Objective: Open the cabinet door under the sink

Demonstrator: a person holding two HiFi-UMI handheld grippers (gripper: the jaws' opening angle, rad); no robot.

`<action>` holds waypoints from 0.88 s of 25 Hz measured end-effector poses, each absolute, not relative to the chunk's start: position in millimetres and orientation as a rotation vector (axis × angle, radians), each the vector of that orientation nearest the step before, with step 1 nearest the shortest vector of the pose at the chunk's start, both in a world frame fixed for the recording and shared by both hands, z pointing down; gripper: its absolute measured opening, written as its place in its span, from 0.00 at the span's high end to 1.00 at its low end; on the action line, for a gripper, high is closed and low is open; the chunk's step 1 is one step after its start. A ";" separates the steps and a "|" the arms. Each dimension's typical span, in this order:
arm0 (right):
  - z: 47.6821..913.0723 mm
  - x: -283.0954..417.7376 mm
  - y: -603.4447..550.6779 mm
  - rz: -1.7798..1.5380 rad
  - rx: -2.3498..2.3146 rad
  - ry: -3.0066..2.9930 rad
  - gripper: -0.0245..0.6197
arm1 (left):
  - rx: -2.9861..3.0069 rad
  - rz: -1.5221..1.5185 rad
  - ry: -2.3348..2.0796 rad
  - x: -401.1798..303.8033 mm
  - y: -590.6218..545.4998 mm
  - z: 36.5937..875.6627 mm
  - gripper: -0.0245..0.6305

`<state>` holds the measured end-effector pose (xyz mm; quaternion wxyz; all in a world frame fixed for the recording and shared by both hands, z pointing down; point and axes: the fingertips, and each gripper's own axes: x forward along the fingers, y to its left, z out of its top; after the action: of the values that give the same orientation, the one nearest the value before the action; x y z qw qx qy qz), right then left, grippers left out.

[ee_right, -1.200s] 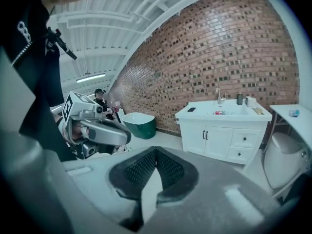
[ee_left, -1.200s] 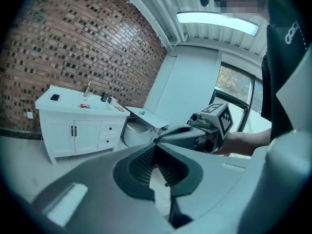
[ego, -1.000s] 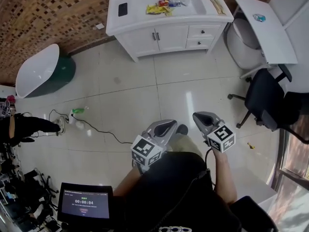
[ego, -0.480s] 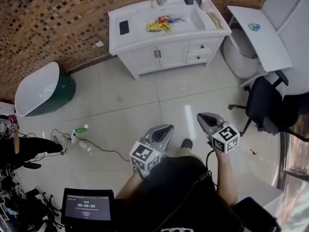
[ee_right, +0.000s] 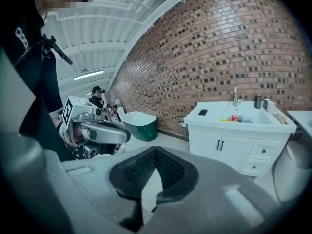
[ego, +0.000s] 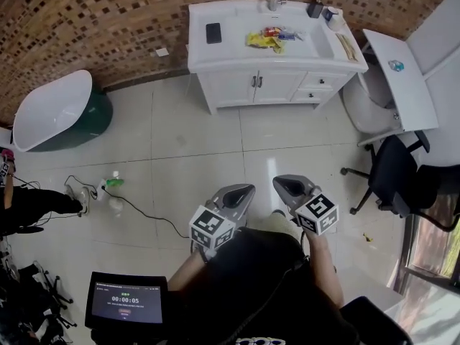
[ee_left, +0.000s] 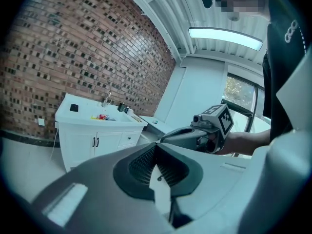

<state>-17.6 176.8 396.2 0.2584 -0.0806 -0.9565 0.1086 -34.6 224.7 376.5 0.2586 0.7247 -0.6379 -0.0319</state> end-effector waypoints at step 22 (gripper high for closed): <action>411.4 -100.3 174.4 0.266 -0.481 -2.469 0.98 | 1.714 -0.171 -1.872 -126.1 222.2 398.5 0.94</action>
<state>-100.3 174.4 411.4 0.3015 -0.1813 -0.9307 0.1004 -126.1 222.2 398.5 0.2945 0.6441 -0.7031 -0.0641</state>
